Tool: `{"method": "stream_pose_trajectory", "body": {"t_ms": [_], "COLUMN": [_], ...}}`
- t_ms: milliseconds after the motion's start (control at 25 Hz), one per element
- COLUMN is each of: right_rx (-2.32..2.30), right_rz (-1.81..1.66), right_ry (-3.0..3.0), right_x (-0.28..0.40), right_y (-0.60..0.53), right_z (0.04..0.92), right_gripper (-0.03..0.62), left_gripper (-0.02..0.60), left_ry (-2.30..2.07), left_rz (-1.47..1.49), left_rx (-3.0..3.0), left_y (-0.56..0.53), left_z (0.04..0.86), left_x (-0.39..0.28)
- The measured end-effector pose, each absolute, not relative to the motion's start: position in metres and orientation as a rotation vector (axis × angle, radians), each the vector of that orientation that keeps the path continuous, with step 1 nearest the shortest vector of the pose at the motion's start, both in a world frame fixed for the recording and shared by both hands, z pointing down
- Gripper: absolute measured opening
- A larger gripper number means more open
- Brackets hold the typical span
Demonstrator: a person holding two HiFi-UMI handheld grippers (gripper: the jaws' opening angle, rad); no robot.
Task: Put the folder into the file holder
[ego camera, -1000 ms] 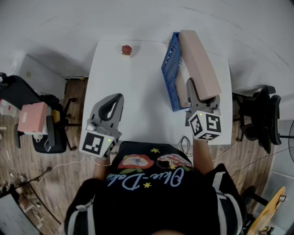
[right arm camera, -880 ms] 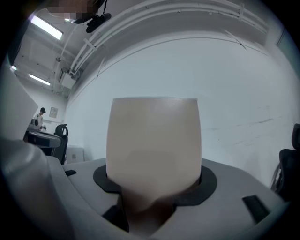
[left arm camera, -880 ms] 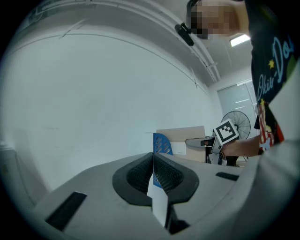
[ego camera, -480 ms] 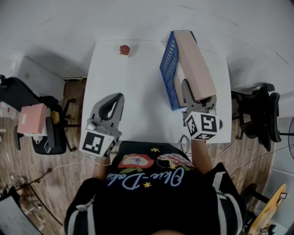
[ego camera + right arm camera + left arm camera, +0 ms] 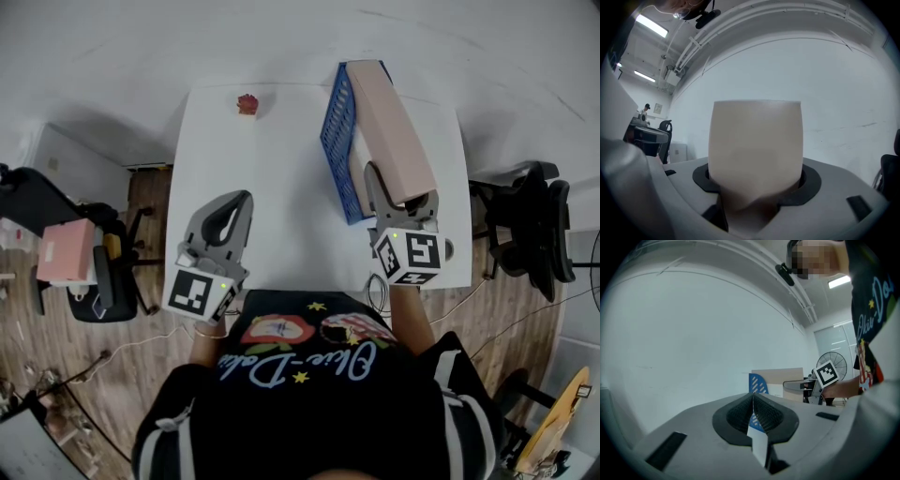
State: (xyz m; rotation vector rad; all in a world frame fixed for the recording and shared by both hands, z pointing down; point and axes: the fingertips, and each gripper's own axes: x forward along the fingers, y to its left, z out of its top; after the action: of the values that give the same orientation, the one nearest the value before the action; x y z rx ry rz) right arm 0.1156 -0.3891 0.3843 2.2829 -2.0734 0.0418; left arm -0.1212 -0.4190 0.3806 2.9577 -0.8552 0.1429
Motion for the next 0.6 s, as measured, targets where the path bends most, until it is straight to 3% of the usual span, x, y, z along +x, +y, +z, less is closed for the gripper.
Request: {"method": "stream_pose_trajectory", "body": {"t_ms": [600], "right_rx": [2.330], "right_rz": [-0.018], "right_ry": [-2.161], "right_x": [0.116], "right_y": [-0.331], "right_z": [0.337], "right_gripper": [0.276], "left_gripper": [0.005], "left_ry": [-0.626], "left_rz": [0.126], "left_rx": [3.021], "left_y": [-0.407], "left_z": [0.378], "left_x": [-0.068]}}
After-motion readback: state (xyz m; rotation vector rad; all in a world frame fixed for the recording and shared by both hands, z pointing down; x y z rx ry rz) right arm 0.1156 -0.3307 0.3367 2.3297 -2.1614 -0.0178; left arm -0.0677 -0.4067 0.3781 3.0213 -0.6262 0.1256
